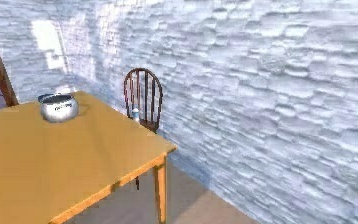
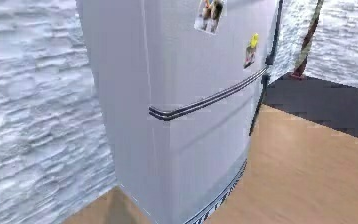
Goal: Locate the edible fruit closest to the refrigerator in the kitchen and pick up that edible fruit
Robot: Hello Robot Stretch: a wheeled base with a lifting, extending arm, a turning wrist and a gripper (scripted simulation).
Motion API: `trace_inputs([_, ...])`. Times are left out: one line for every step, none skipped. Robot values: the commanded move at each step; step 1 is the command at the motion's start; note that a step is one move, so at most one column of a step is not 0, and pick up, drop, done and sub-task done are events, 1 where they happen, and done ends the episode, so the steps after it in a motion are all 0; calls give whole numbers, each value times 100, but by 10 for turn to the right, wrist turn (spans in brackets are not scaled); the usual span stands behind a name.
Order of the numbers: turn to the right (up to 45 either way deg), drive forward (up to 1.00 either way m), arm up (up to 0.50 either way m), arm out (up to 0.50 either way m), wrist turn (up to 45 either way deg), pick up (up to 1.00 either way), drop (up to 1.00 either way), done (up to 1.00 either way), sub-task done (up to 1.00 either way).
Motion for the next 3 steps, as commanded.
trace_inputs([450,0,0,0,0,0,0,0,0])
trace_inputs([450,0,0,0,0,0,0,0,0])
trace_inputs([420,0,0,0,0,0,0,0,0])
